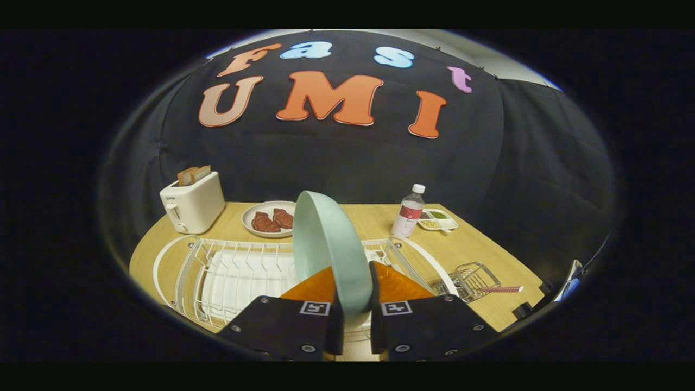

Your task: Take the plate from the dish rack, then take the spoon from the basket and place it into the plate.

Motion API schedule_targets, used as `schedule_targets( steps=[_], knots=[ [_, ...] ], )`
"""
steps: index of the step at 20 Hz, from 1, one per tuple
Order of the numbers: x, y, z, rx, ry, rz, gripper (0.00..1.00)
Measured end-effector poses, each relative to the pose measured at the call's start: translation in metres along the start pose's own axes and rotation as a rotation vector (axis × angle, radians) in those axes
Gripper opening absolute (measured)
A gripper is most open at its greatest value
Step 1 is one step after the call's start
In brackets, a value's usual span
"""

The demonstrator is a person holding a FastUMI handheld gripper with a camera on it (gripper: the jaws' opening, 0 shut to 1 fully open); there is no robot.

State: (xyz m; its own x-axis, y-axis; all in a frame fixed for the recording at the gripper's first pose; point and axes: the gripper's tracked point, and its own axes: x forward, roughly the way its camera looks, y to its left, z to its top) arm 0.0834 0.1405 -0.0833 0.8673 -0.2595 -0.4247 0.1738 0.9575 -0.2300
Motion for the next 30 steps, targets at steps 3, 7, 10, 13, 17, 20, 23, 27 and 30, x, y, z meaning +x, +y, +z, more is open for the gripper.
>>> schedule_targets(
  steps=[3, 7, 10, 13, 17, 20, 23, 27, 30],
  knots=[
    [-0.002, -0.008, 0.005, -0.003, -0.027, -0.023, 0.2],
    [-0.013, -0.019, 0.005, 0.058, -0.035, 0.005, 0.19],
    [-0.029, -0.028, 0.001, 0.12, -0.036, 0.062, 0.2],
    [-0.05, -0.041, -0.002, 0.161, -0.048, 0.116, 0.2],
    [-0.081, -0.049, -0.026, 0.251, -0.017, 0.23, 0.19],
    [-0.098, -0.058, -0.052, 0.315, 0.02, 0.295, 0.19],
    [-0.116, -0.066, -0.077, 0.393, 0.05, 0.351, 0.19],
    [-0.129, -0.077, -0.118, 0.487, 0.121, 0.399, 0.19],
    [-0.136, -0.082, -0.15, 0.547, 0.182, 0.424, 0.2]
  ],
)
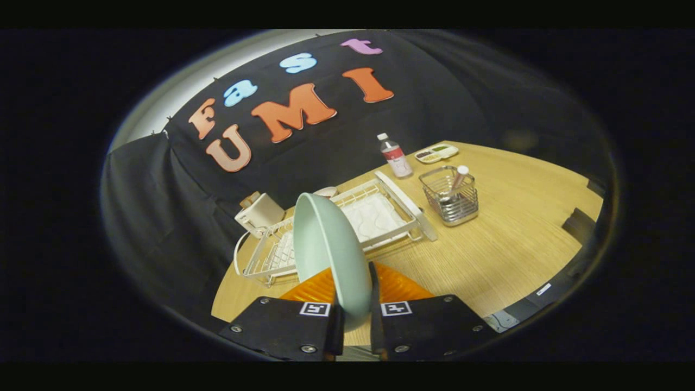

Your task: Take the plate from the dish rack, then take the spoon from the basket and place it into the plate.

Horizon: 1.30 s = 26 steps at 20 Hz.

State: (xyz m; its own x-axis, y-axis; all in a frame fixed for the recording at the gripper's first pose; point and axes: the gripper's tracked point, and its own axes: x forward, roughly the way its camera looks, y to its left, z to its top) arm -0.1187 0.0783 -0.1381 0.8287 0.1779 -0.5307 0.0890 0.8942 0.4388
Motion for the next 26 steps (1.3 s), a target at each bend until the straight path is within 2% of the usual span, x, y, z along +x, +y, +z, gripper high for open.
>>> schedule_targets(
  steps=[6, 9, 11, 14, 16, 20, 21, 26],
  knots=[
    [0.003, -0.015, -0.049, 0.19, 0.116, 0.062, 0.2],
    [0.016, -0.024, -0.068, 0.222, 0.154, 0.047, 0.2],
    [0.019, -0.02, -0.075, 0.268, 0.186, 0.07, 0.2],
    [0.024, -0.02, -0.078, 0.27, 0.193, 0.087, 0.21],
    [0.025, -0.024, -0.075, 0.213, 0.18, 0.076, 0.23],
    [0.029, -0.025, -0.076, 0.115, 0.171, 0.071, 0.39],
    [0.032, -0.028, -0.079, 0.085, 0.175, 0.066, 0.49],
    [0.033, -0.035, -0.065, 0.016, 0.128, 0.086, 0.81]
  ],
)
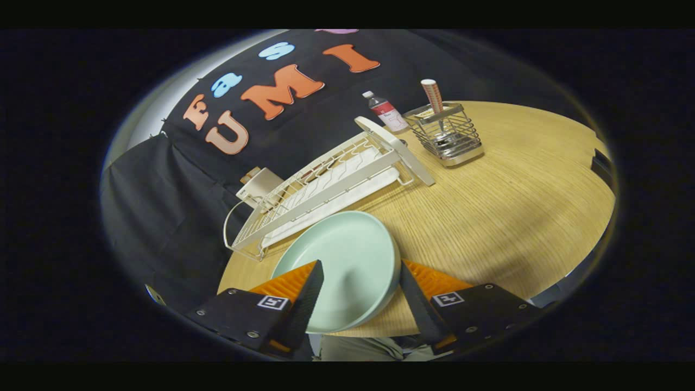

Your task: Take the plate from the dish rack, then take the spoon from the basket and place it into the plate.

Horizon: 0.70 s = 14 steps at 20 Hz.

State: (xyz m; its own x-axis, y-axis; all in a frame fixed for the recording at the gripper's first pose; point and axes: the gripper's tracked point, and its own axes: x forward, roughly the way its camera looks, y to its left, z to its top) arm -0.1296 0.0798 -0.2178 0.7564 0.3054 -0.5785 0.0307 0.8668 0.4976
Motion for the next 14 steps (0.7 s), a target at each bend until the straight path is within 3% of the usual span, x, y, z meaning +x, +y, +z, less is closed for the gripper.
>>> schedule_targets(
  steps=[3, 14],
  knots=[
    [-0.002, -0.006, 0.02, -0.021, -0.058, -0.011, 0.98],
    [-0.033, -0.061, 0.143, -0.264, -0.471, -0.226, 0.98]
  ],
)
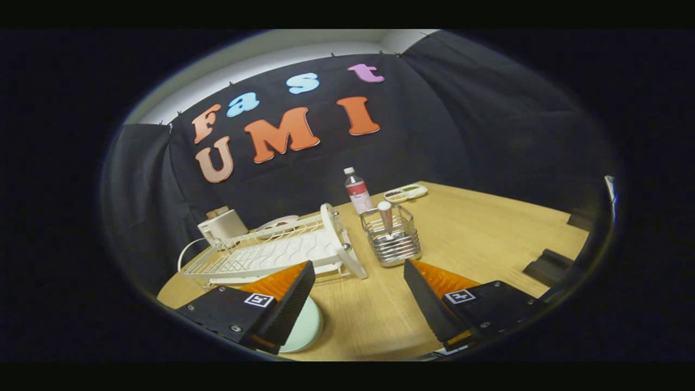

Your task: Take the plate from the dish rack, then take the spoon from the basket and place it into the plate.

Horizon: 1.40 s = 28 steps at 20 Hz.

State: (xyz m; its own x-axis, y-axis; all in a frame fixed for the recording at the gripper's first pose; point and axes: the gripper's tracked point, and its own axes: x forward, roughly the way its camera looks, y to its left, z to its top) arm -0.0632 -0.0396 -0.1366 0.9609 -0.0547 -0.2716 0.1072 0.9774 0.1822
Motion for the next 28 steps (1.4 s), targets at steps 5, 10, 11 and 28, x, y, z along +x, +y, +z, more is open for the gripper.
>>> schedule_targets(
  steps=[5, 10, 11, 28],
  knots=[
    [0.023, -0.004, 0.032, -0.11, -0.126, -0.01, 0.98],
    [0.044, -0.015, 0.044, -0.185, -0.16, -0.073, 0.99],
    [0.048, -0.017, 0.044, -0.198, -0.16, -0.078, 0.99],
    [0.08, -0.009, 0.057, -0.306, -0.169, -0.063, 0.09]
  ],
)
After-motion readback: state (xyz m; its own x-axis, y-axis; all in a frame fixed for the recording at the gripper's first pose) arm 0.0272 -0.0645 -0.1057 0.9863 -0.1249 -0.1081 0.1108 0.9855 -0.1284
